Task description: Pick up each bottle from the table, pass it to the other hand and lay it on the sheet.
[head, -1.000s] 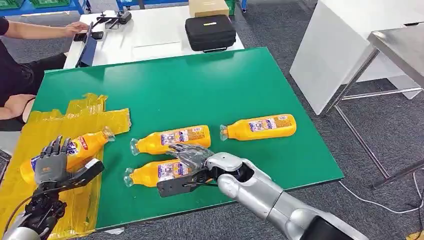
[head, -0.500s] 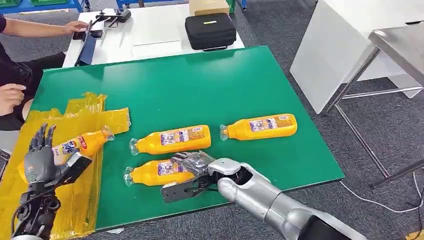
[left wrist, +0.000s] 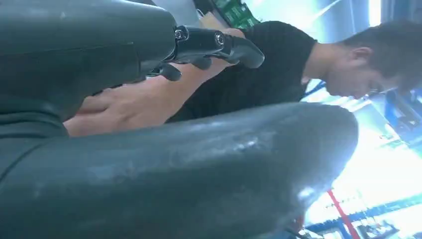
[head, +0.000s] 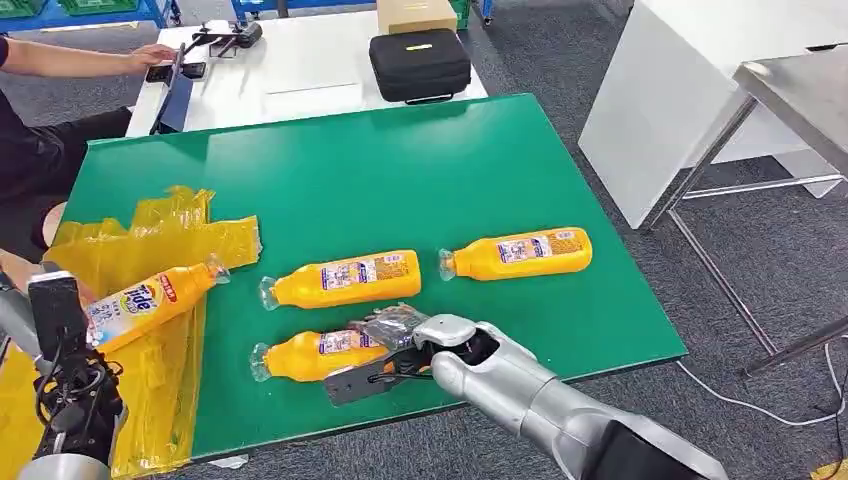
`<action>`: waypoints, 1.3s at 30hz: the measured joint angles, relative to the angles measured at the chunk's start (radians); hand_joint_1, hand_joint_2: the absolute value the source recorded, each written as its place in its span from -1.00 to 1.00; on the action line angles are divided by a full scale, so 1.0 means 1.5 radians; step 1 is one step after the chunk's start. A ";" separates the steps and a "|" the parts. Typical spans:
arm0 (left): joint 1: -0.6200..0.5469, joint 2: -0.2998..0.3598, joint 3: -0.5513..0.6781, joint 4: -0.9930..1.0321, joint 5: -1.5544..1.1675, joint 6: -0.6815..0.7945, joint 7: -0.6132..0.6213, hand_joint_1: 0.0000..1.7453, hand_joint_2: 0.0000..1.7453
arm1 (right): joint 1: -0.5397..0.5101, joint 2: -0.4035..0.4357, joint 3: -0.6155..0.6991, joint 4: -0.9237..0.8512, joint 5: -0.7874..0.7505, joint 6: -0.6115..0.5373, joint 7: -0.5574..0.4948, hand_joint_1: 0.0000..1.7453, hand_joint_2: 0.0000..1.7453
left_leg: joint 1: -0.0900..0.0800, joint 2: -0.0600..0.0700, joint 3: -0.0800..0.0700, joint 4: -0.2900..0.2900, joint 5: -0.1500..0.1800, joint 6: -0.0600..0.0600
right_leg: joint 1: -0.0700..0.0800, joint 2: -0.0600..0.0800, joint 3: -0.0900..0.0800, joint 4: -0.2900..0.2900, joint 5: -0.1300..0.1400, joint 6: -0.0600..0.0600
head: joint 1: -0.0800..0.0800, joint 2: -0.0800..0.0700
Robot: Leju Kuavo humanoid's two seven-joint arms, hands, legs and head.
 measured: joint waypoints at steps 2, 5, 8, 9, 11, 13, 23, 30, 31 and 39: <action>0.000 0.000 -0.003 -0.001 0.008 -0.004 0.000 -1.00 -1.00 | 0.000 0.000 0.000 0.002 0.001 0.000 0.000 1.00 1.00 | 0.000 0.000 0.000 0.000 0.000 0.000 | 0.000 0.000 0.000 0.000 0.000 0.000 | 0.000 0.000; -0.002 0.000 -0.016 -0.007 0.095 -0.054 0.001 -1.00 1.00 | 0.002 -0.001 0.000 0.004 0.002 -0.006 0.000 1.00 1.00 | 0.000 0.000 0.000 0.000 0.000 0.000 | 0.000 0.000 0.000 0.000 0.000 0.000 | -0.001 0.000; -0.005 0.000 -0.022 -0.007 0.218 -0.208 0.064 -1.00 1.00 | 0.012 -0.004 -0.017 0.003 -0.041 -0.044 0.002 1.00 1.00 | 0.000 0.000 0.001 0.000 0.000 0.001 | 0.000 0.000 0.001 0.000 0.000 0.000 | 0.000 0.000; -0.003 0.000 -0.022 -0.007 0.280 -0.283 0.099 -1.00 1.00 | 0.018 -0.004 -0.031 -0.003 -0.066 -0.059 -0.003 1.00 1.00 | 0.000 0.000 0.001 0.000 0.000 0.001 | 0.000 0.000 0.002 0.000 0.000 0.000 | -0.001 0.000; 0.013 0.001 -0.026 -0.016 0.375 -0.408 0.162 -1.00 1.00 | 0.036 -0.008 -0.068 -0.028 -0.134 -0.091 -0.032 1.00 1.00 | 0.000 0.000 0.001 0.000 0.000 0.001 | 0.000 0.000 0.001 0.000 0.000 0.000 | -0.001 0.000; 0.040 0.002 -0.030 -0.031 0.439 -0.488 0.188 -1.00 1.00 | 0.064 -0.022 -0.116 -0.067 -0.193 -0.098 -0.053 1.00 1.00 | -0.001 0.000 -0.001 0.000 0.000 0.001 | -0.001 0.000 0.000 0.000 0.001 0.000 | 0.000 0.000; 0.086 0.007 -0.041 -0.066 0.486 -0.525 0.217 -1.00 1.00 | 0.110 -0.045 -0.195 -0.155 -0.223 -0.104 -0.068 1.00 1.00 | 0.000 0.001 -0.007 0.000 0.001 0.001 | 0.000 0.000 -0.006 0.000 0.002 -0.001 | 0.000 0.000; 0.143 0.006 -0.075 -0.099 0.674 -0.740 0.301 -1.00 1.00 | 0.108 -0.045 -0.275 -0.241 -0.308 -0.191 -0.147 1.00 1.00 | 0.000 0.000 -0.010 0.000 0.001 0.001 | 0.000 0.000 -0.009 0.000 0.002 -0.001 | 0.000 0.000; 0.142 0.005 -0.085 -0.101 0.675 -0.743 0.300 -1.00 1.00 | 0.103 -0.041 -0.288 -0.246 -0.310 -0.196 -0.145 1.00 1.00 | -0.001 0.000 -0.010 0.000 0.002 0.002 | 0.000 -0.001 -0.009 0.000 0.002 -0.001 | 0.000 0.000; 0.115 -0.006 -0.189 -0.125 0.656 -0.718 0.287 -1.00 1.00 | 0.028 0.019 -0.338 -0.168 -0.275 -0.241 -0.162 1.00 1.00 | -0.001 0.000 -0.010 0.000 0.003 0.002 | 0.000 -0.001 -0.009 0.000 0.004 -0.001 | -0.001 0.000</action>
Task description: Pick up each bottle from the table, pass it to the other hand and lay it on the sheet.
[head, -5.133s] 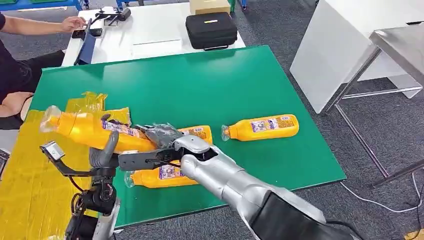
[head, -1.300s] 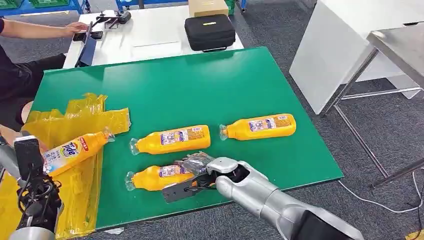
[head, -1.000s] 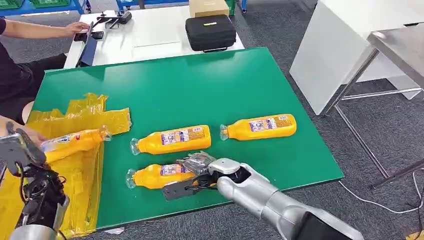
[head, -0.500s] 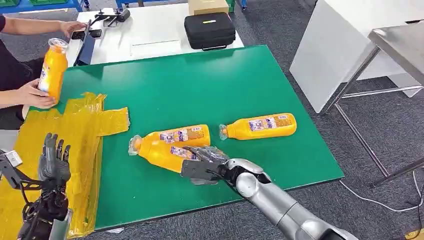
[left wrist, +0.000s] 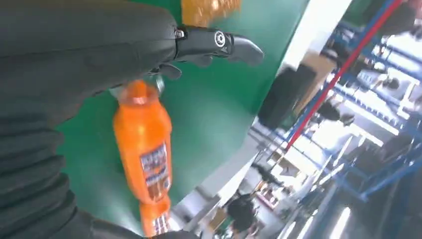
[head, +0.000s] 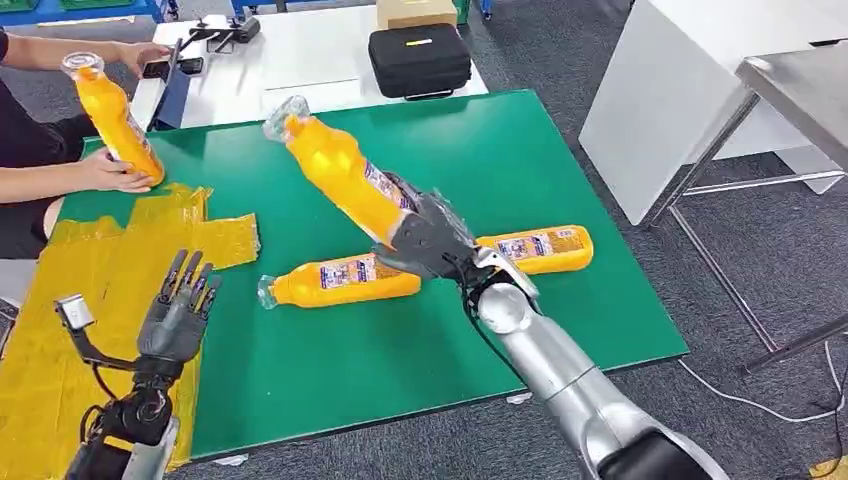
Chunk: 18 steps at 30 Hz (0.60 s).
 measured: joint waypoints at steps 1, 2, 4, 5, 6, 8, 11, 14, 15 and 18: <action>-0.002 -0.001 -0.007 -0.002 0.000 0.001 -0.001 -1.00 1.00 | -0.004 0.007 -0.003 0.010 0.000 -0.001 -0.002 1.00 1.00 | 0.000 0.000 0.000 0.000 0.000 0.000 | 0.000 0.000 0.000 0.000 0.000 0.000 | 0.000 0.000; -0.003 -0.002 -0.013 -0.003 0.000 0.000 -0.003 -1.00 1.00 | -0.007 0.011 -0.004 0.018 0.002 -0.002 -0.002 1.00 1.00 | 0.000 0.000 0.000 0.000 0.000 0.000 | 0.000 0.000 0.000 0.000 0.000 0.000 | 0.000 0.000; -0.004 -0.002 -0.022 -0.004 0.000 -0.004 -0.006 -1.00 1.00 | -0.013 0.019 -0.004 0.032 0.014 -0.006 -0.002 1.00 1.00 | 0.000 0.000 0.000 0.000 0.000 0.000 | 0.000 0.000 0.000 0.000 0.000 0.000 | 0.000 0.000; -0.004 -0.005 -0.027 -0.006 0.000 -0.004 -0.007 -1.00 1.00 | -0.019 0.027 -0.004 0.044 0.020 -0.008 -0.002 1.00 1.00 | 0.000 0.000 0.000 0.000 0.000 0.000 | 0.000 0.000 0.000 0.000 0.000 0.000 | 0.000 0.000; -0.006 -0.006 -0.033 -0.009 0.000 -0.004 -0.008 -1.00 1.00 | -0.026 0.037 -0.004 0.060 0.028 -0.012 -0.002 1.00 1.00 | 0.000 0.000 -0.001 0.000 0.000 0.000 | 0.000 0.000 -0.001 0.000 0.000 0.000 | 0.000 0.000; -0.008 -0.013 -0.042 -0.014 -0.002 -0.002 -0.008 -1.00 1.00 | -0.042 0.058 -0.002 0.090 0.038 -0.019 -0.001 1.00 1.00 | 0.000 0.000 -0.001 0.000 0.000 0.000 | 0.000 0.000 -0.001 0.000 0.000 0.000 | 0.000 0.000; -0.014 -0.023 -0.056 -0.021 -0.009 0.005 -0.007 -1.00 1.00 | -0.068 0.093 0.003 0.140 0.043 -0.018 0.009 1.00 1.00 | 0.000 0.000 -0.001 0.000 0.000 0.000 | 0.000 0.000 -0.001 0.000 0.000 0.000 | 0.000 0.000; -0.023 -0.030 -0.066 -0.026 -0.013 0.014 -0.004 -1.00 1.00 | -0.089 0.125 0.017 0.196 0.053 -0.011 0.018 1.00 1.00 | 0.000 0.000 -0.001 0.000 0.000 -0.001 | 0.000 0.000 -0.001 0.000 0.000 0.000 | 0.000 0.000; -0.025 -0.031 -0.068 -0.027 -0.013 0.016 -0.004 -1.00 1.00 | -0.093 0.130 0.019 0.205 0.056 -0.008 0.020 1.00 1.00 | 0.001 0.000 -0.001 0.000 0.000 -0.001 | 0.000 0.000 -0.001 0.000 0.000 0.000 | 0.000 0.000; -0.031 -0.038 -0.073 -0.036 -0.014 0.023 0.001 -1.00 1.00 | -0.104 0.168 0.046 0.260 0.072 0.023 0.036 1.00 1.00 | 0.001 0.000 -0.001 0.000 0.000 -0.001 | 0.000 0.000 -0.001 0.000 0.000 0.000 | 0.000 0.000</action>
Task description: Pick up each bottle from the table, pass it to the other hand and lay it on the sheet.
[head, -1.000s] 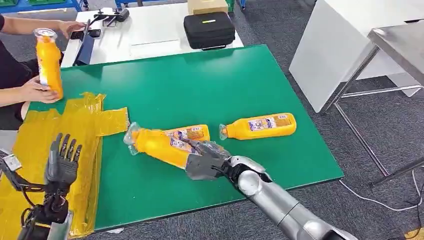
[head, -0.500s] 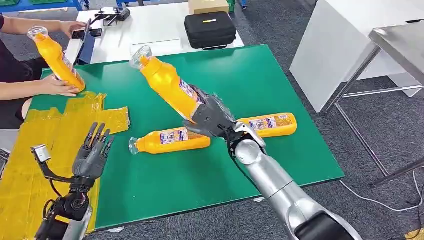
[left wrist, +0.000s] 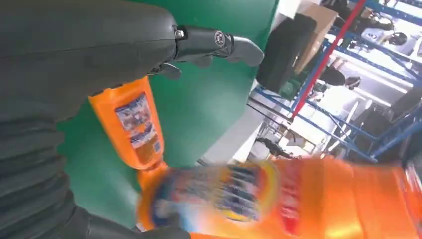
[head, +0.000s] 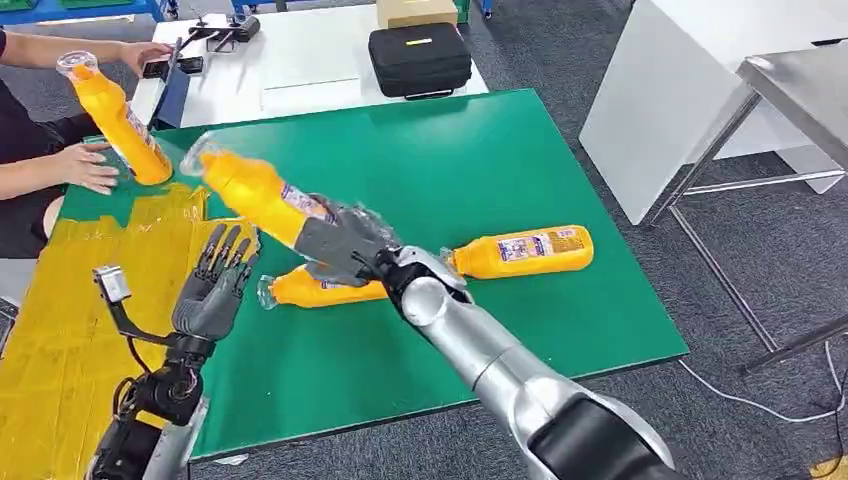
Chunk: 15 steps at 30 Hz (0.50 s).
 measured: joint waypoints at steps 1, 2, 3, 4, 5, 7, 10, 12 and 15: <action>-0.002 -0.001 -0.001 -0.002 0.000 0.002 0.003 -1.00 1.00 | -0.003 0.012 0.012 0.017 0.002 0.011 0.008 1.00 1.00 | 0.000 0.000 0.000 0.000 0.000 0.000 | 0.000 0.000 0.000 0.000 0.000 0.000 | 0.000 0.000; -0.003 -0.004 -0.002 -0.004 0.001 0.005 0.006 -1.00 1.00 | -0.002 0.021 0.026 0.028 0.001 0.022 0.017 1.00 1.00 | 0.000 0.000 0.000 0.000 0.000 0.000 | 0.000 0.000 0.000 0.000 0.000 0.000 | 0.000 0.000; -0.006 -0.006 -0.003 -0.005 0.001 0.005 0.008 -1.00 1.00 | -0.001 0.030 0.043 0.037 -0.003 0.035 0.032 1.00 1.00 | 0.000 0.000 0.000 0.000 0.000 0.000 | 0.000 0.000 0.000 0.000 0.000 0.000 | 0.000 0.000; -0.007 -0.007 -0.005 -0.005 0.003 0.005 0.011 -1.00 1.00 | -0.001 0.035 0.060 0.044 -0.010 0.043 0.046 1.00 1.00 | 0.000 0.000 -0.001 0.000 0.000 0.000 | 0.000 0.000 -0.001 0.000 0.000 0.000 | 0.000 0.000; -0.008 -0.009 -0.007 -0.005 0.005 0.005 0.012 -1.00 1.00 | -0.001 0.040 0.081 0.051 -0.019 0.050 0.058 1.00 1.00 | 0.000 0.000 -0.001 0.000 0.000 0.000 | 0.000 0.000 -0.001 0.000 0.000 0.000 | 0.000 0.000; -0.008 -0.010 -0.007 -0.005 0.007 0.009 0.012 -1.00 1.00 | 0.000 0.045 0.118 0.061 -0.030 0.052 0.066 1.00 1.00 | 0.000 0.000 -0.001 0.000 0.000 0.000 | 0.000 0.000 -0.001 0.000 0.000 0.000 | 0.000 0.000; -0.002 -0.010 -0.006 -0.005 0.007 0.014 0.009 -1.00 1.00 | -0.003 0.048 0.155 0.071 -0.035 0.051 0.070 1.00 1.00 | 0.000 0.000 -0.001 0.000 0.000 0.000 | 0.000 0.000 -0.001 0.000 0.000 0.000 | 0.000 0.000; 0.005 -0.010 -0.006 -0.005 0.008 0.014 0.008 -1.00 1.00 | -0.003 0.048 0.172 0.075 -0.035 0.051 0.072 1.00 1.00 | 0.000 0.000 -0.001 0.000 0.000 0.000 | 0.000 0.000 -0.001 0.000 0.000 0.000 | 0.000 0.000; 0.011 -0.010 -0.004 -0.005 0.008 0.015 0.007 -0.56 1.00 | -0.006 0.048 0.197 0.078 -0.033 0.051 0.076 1.00 1.00 | 0.000 0.000 -0.001 0.000 0.000 0.000 | 0.000 0.000 -0.001 0.000 0.000 0.000 | 0.000 0.000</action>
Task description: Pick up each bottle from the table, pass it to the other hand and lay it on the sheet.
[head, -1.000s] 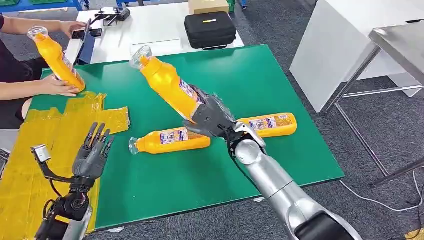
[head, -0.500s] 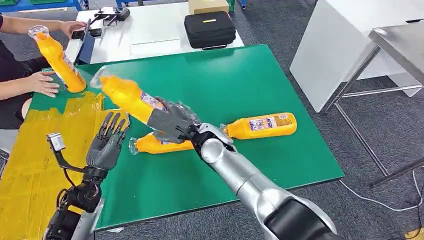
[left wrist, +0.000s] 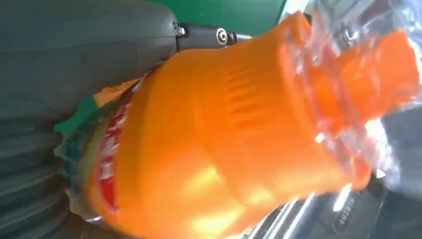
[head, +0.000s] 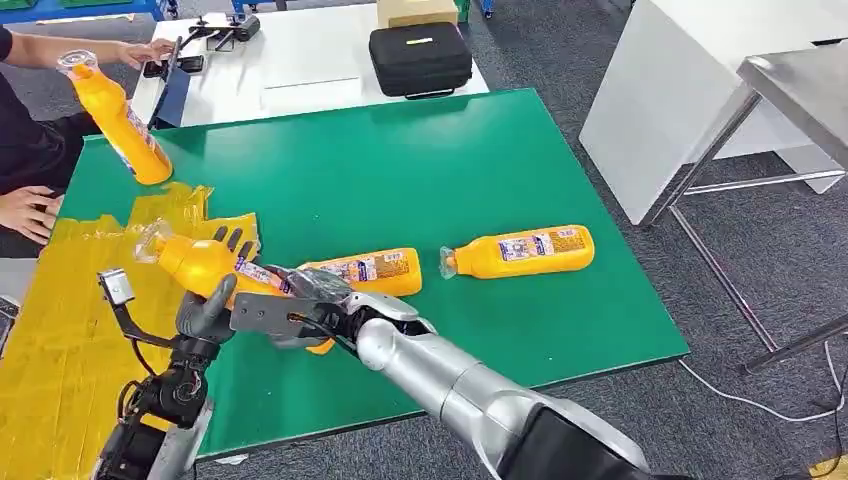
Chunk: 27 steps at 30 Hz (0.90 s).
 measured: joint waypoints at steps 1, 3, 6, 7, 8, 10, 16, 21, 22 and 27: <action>0.001 0.000 0.000 0.000 0.000 0.001 0.000 1.00 1.00 | -0.001 0.000 0.007 0.001 0.000 0.000 0.002 1.00 1.00 | 0.000 0.000 0.000 0.000 0.000 0.000 | 0.000 0.000 0.000 0.000 0.000 0.000 | 0.000 0.000; 0.003 0.000 0.001 0.000 0.000 0.001 -0.001 1.00 1.00 | -0.004 0.000 0.016 0.002 0.000 0.000 0.005 1.00 1.00 | 0.000 0.000 0.000 0.000 0.000 0.000 | 0.000 0.000 0.000 0.000 0.000 0.000 | 0.000 0.000; 0.005 -0.001 0.005 0.000 0.002 -0.011 -0.001 1.00 1.00 | -0.008 0.000 0.024 0.005 0.000 -0.001 0.006 1.00 1.00 | 0.000 0.000 0.000 0.000 0.000 0.000 | 0.000 0.000 -0.001 0.000 0.000 0.000 | 0.000 0.000; 0.005 -0.001 0.006 0.000 0.005 -0.015 -0.001 1.00 1.00 | -0.009 0.000 0.025 0.005 0.000 -0.001 0.006 1.00 1.00 | 0.000 0.000 0.000 0.000 0.000 0.000 | 0.000 0.000 -0.001 0.000 0.000 0.000 | 0.000 0.000; 0.005 -0.001 0.007 0.000 0.006 -0.018 -0.002 1.00 1.00 | -0.009 0.000 0.026 0.006 0.001 -0.001 0.006 1.00 1.00 | 0.000 0.000 0.000 0.000 0.000 0.000 | 0.000 0.000 -0.001 0.000 0.000 0.000 | 0.000 0.000; 0.006 -0.001 0.008 0.000 0.006 -0.022 -0.002 1.00 1.00 | -0.012 0.000 0.026 0.009 0.003 -0.002 0.006 1.00 1.00 | 0.000 0.000 0.000 0.000 0.000 0.000 | 0.000 0.000 -0.001 0.000 0.000 0.000 | 0.000 0.000; 0.005 -0.003 0.010 0.000 0.010 -0.029 -0.006 1.00 1.00 | -0.012 0.001 0.019 0.018 0.015 -0.006 -0.004 1.00 1.00 | 0.000 0.000 0.000 0.000 0.000 0.000 | 0.000 0.001 -0.001 0.000 0.000 0.000 | 0.000 0.000; 0.001 -0.004 0.012 0.000 0.012 -0.029 -0.010 1.00 1.00 | -0.011 0.002 0.012 0.022 0.026 -0.010 -0.006 -1.00 -1.00 | 0.000 0.000 0.000 0.000 0.000 0.000 | 0.000 0.000 -0.001 0.000 0.000 0.000 | 0.000 0.000; -0.002 -0.004 0.012 0.000 0.001 -0.025 -0.018 1.00 1.00 | -0.010 0.001 0.012 0.024 0.030 -0.012 -0.005 -1.00 -1.00 | 0.000 0.000 0.000 0.000 0.000 0.000 | 0.000 0.000 -0.001 0.000 0.000 0.000 | -0.001 0.000; -0.021 -0.003 0.014 0.000 -0.101 0.069 -0.086 1.00 1.00 | -0.004 -0.008 -0.008 0.027 0.031 -0.028 -0.006 -1.00 -1.00 | 0.000 0.000 0.000 0.000 0.000 0.000 | 0.000 0.000 -0.001 0.000 0.000 0.000 | 0.000 0.000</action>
